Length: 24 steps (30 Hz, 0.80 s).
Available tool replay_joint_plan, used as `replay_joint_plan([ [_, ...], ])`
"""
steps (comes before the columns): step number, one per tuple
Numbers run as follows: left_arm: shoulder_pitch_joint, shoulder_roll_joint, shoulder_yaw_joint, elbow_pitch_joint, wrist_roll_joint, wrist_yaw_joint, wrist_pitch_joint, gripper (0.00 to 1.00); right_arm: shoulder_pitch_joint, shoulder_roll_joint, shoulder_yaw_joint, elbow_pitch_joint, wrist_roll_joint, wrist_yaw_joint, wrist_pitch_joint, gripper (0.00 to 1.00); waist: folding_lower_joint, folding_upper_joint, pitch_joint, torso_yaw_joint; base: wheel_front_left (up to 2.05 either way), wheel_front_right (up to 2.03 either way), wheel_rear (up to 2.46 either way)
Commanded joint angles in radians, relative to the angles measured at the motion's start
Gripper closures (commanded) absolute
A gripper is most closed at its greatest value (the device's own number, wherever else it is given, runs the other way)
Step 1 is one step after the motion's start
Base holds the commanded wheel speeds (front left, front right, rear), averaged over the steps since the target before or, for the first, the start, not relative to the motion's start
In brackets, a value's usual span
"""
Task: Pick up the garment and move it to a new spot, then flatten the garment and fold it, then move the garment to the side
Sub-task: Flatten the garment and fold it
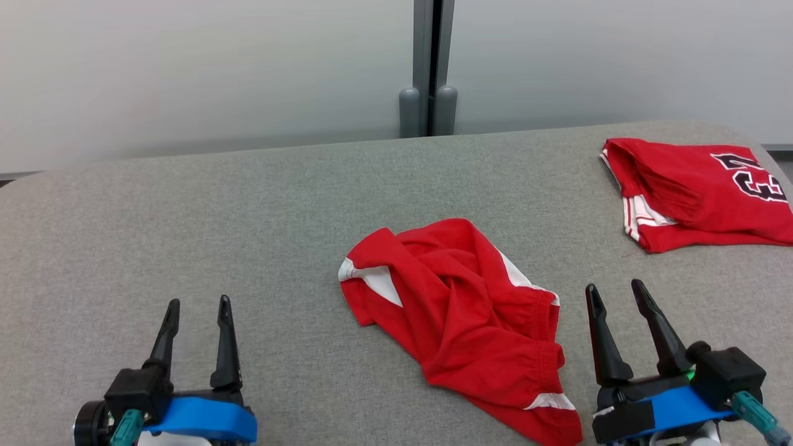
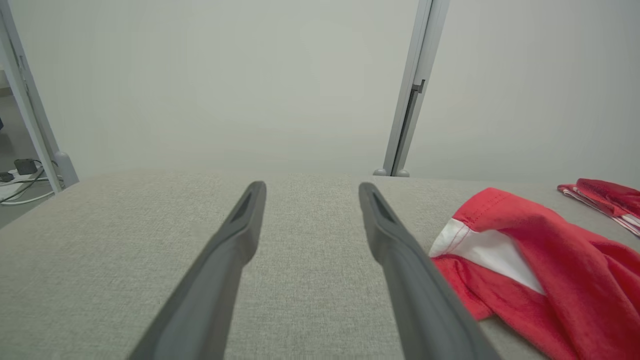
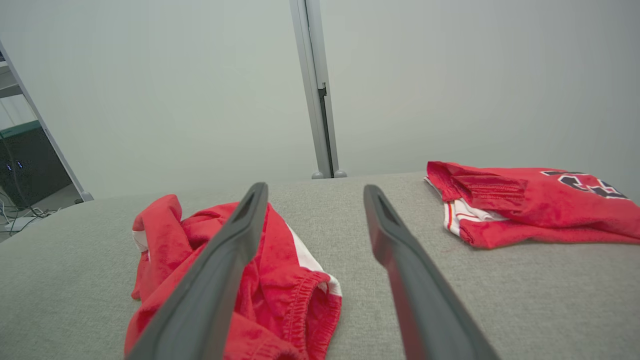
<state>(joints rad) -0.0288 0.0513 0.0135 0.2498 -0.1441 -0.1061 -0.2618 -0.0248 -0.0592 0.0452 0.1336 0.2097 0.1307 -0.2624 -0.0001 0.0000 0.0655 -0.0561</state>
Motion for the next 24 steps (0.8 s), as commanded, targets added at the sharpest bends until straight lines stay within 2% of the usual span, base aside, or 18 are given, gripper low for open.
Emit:
replay_joint_plan([
  [1,-0.027,0.003,-0.011,0.007,0.010,-0.007,-0.004,0.00,-0.024,0.005,0.002,0.003,-0.009,0.000,-0.003,0.00,0.0001,0.0000,0.007,-0.005,0.00,0.00,0.00],
  [10,-0.160,0.046,-0.151,0.088,0.011,-0.026,-0.004,0.00,-0.057,0.008,0.014,0.017,-0.012,0.000,-0.003,0.00,0.0001,0.0000,0.051,-0.050,0.00,0.00,0.00],
  [17,-0.250,0.120,-0.312,0.195,-0.039,-0.024,-0.004,0.00,-0.076,0.008,0.021,0.011,-0.004,0.000,-0.003,0.00,0.0001,0.0000,0.101,-0.098,0.00,0.00,0.00],
  [24,-0.331,0.184,-0.407,0.302,-0.089,-0.024,-0.003,0.00,-0.103,0.009,0.021,0.000,0.000,0.000,-0.003,0.00,0.0001,0.0000,0.156,-0.136,0.00,0.00,0.00],
])
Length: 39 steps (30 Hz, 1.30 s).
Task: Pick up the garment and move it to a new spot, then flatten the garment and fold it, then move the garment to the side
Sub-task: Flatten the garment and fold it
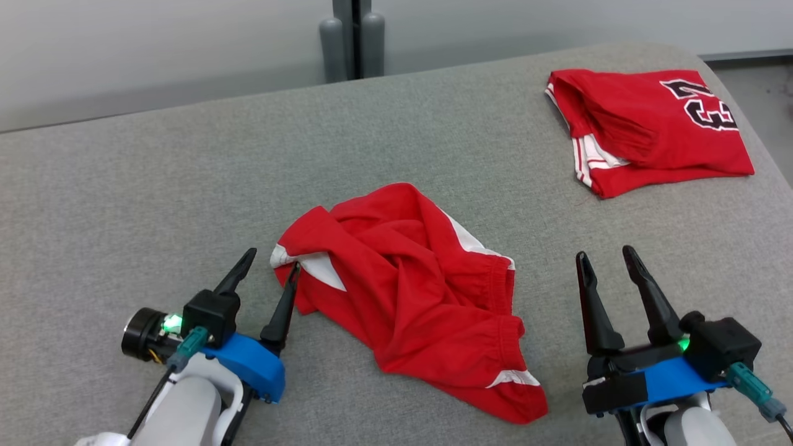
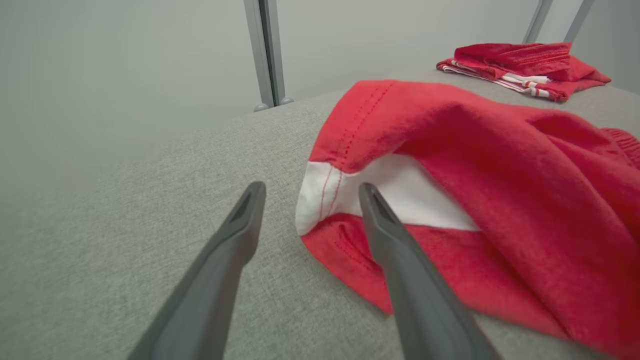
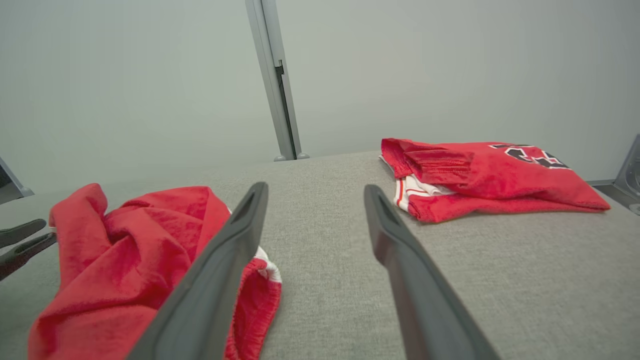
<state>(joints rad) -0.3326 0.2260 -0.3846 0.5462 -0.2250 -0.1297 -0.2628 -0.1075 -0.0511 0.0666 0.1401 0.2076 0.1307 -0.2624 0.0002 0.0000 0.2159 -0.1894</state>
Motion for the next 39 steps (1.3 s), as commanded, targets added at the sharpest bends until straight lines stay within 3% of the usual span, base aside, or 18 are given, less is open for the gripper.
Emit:
replay_joint_plan([
  [1,-0.038,0.017,-0.021,0.018,-0.013,-0.001,-0.003,0.00,-0.022,0.001,0.001,-0.007,0.003,0.000,-0.003,0.00,-0.0002,0.0000,0.013,-0.008,0.00,0.00,0.00],
  [10,-0.124,0.053,-0.123,0.094,-0.063,-0.001,-0.003,0.00,-0.042,0.000,0.005,-0.003,0.014,0.000,-0.003,0.00,-0.0002,0.0000,0.047,-0.049,0.00,0.00,0.00],
  [11,-0.130,0.055,-0.135,0.104,-0.073,-0.001,-0.002,0.13,-0.041,0.001,0.004,-0.003,0.015,0.000,-0.003,0.00,-0.0002,0.0000,0.047,-0.052,0.00,0.00,0.00],
  [12,-0.137,0.056,-0.143,0.115,-0.082,-0.001,-0.003,0.72,-0.039,0.000,0.001,-0.003,0.016,0.000,-0.003,0.00,-0.0002,0.0000,0.047,-0.054,0.00,0.00,0.00],
  [13,-0.146,0.058,-0.151,0.122,-0.088,-0.001,-0.002,1.00,-0.037,0.000,-0.002,-0.003,0.018,0.000,-0.003,0.00,-0.0002,0.0000,0.046,-0.055,0.00,0.00,0.00],
  [18,-0.167,0.076,-0.135,0.127,-0.110,-0.001,-0.003,1.00,-0.023,0.001,-0.022,-0.007,0.019,0.000,-0.003,0.00,-0.0002,0.0000,0.041,-0.048,0.00,0.00,0.00],
  [26,-0.166,0.104,-0.038,0.054,-0.092,0.013,-0.003,1.00,-0.011,0.000,-0.043,-0.010,0.012,0.000,-0.003,0.00,-0.0002,0.0000,0.009,0.032,0.00,0.00,0.00],
  [39,0.045,0.063,-0.026,-0.047,-0.076,0.018,-0.002,1.00,0.024,0.000,-0.035,0.018,0.006,0.000,-0.003,0.00,-0.0002,0.0000,-0.062,0.191,0.00,0.00,0.00],
])
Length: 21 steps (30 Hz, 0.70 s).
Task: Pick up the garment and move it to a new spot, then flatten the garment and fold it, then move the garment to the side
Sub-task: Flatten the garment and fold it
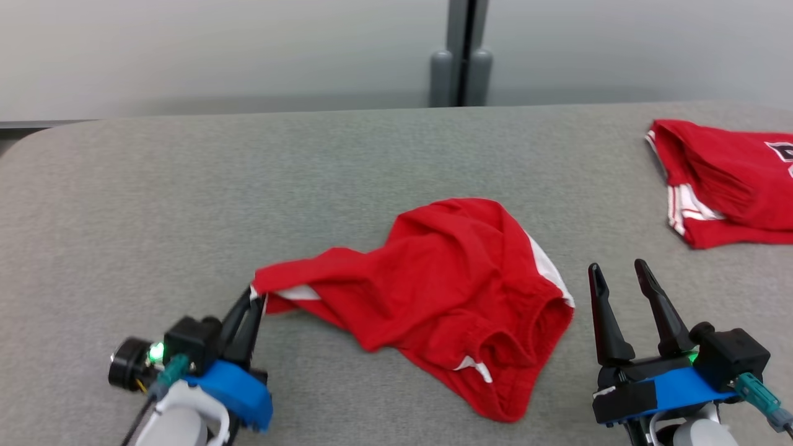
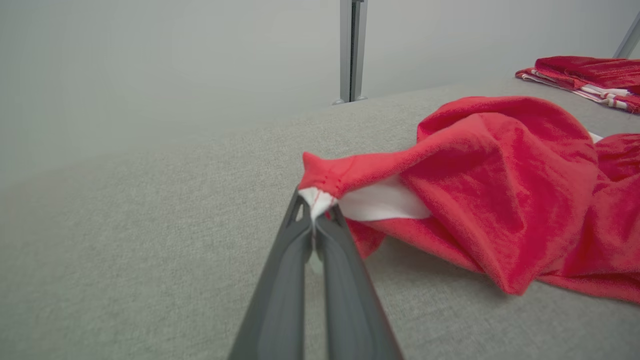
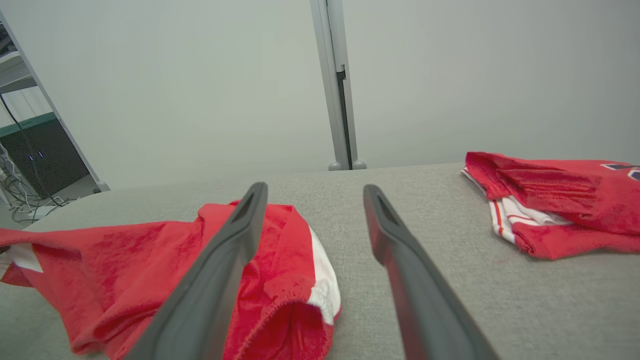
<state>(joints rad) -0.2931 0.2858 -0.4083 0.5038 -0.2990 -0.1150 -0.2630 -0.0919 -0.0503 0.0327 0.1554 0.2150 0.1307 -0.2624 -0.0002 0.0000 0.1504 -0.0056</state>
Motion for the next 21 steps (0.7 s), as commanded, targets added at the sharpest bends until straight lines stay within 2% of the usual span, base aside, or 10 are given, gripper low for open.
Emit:
replay_joint_plan([
  [1,0.031,0.001,0.000,-0.009,-0.005,0.004,-0.002,1.00,0.013,0.000,0.001,0.005,-0.002,0.000,-0.003,0.00,0.0002,0.0000,-0.001,0.018,0.00,0.00,0.00],
  [7,0.150,0.002,0.006,-0.035,-0.021,0.003,-0.002,1.00,0.026,-0.001,-0.007,0.016,-0.006,0.000,-0.003,0.00,0.0002,0.0000,-0.022,0.073,0.00,0.00,0.00],
  [16,0.250,-0.020,-0.002,-0.038,-0.062,0.005,0.002,1.00,0.031,-0.001,-0.007,0.027,-0.005,0.000,-0.003,0.00,0.0002,0.0000,-0.033,0.098,0.00,0.00,0.00],
  [18,0.243,-0.027,-0.006,-0.037,-0.057,0.009,0.000,0.00,0.035,-0.001,-0.006,0.031,-0.003,0.000,-0.003,0.00,0.0002,0.0000,-0.039,0.099,0.00,0.00,0.00],
  [21,0.220,-0.042,-0.005,-0.061,-0.046,0.010,-0.002,0.00,0.036,-0.001,-0.007,0.034,-0.003,0.000,-0.003,0.00,0.0002,0.0000,-0.048,0.101,0.00,0.00,0.00],
])
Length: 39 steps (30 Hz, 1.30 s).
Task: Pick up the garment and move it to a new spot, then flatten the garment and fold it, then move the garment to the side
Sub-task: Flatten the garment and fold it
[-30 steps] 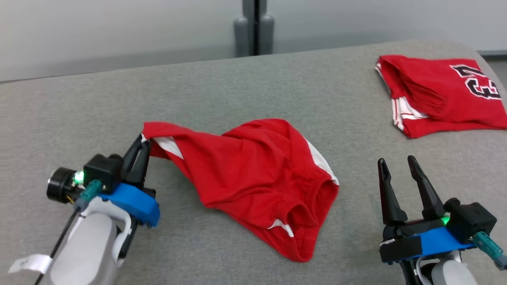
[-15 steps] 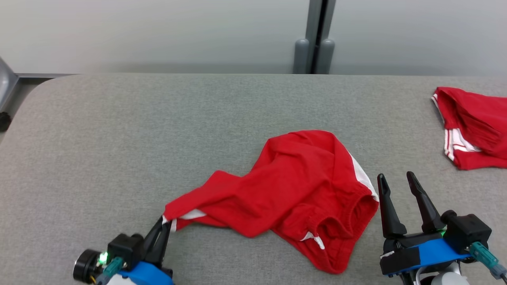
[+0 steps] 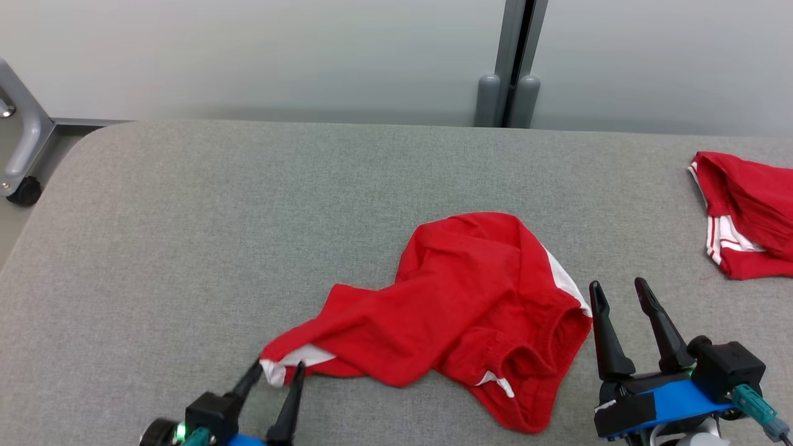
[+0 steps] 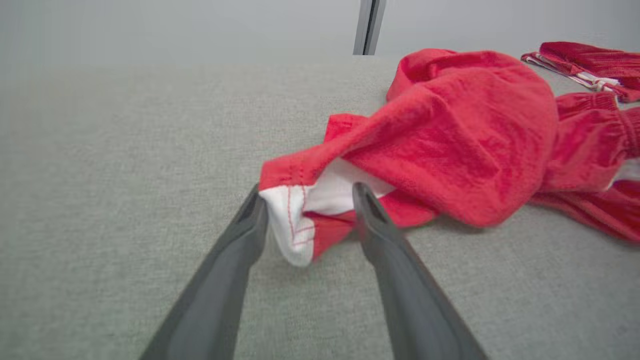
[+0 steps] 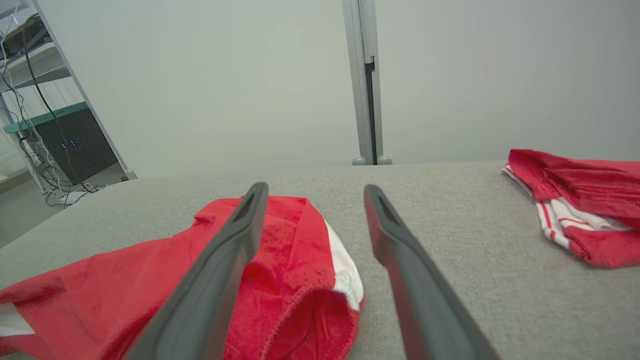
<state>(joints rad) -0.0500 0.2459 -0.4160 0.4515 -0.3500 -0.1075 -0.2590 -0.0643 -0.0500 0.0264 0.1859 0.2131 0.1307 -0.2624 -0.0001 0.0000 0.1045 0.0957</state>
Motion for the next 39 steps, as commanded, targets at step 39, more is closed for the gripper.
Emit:
replay_joint_plan([
  [39,0.032,-0.136,0.508,-0.245,0.213,0.047,-0.007,0.00,-0.025,-0.022,0.093,0.164,0.017,0.000,-0.003,0.00,0.0001,0.0000,-0.036,-0.072,0.00,0.00,0.00],
])
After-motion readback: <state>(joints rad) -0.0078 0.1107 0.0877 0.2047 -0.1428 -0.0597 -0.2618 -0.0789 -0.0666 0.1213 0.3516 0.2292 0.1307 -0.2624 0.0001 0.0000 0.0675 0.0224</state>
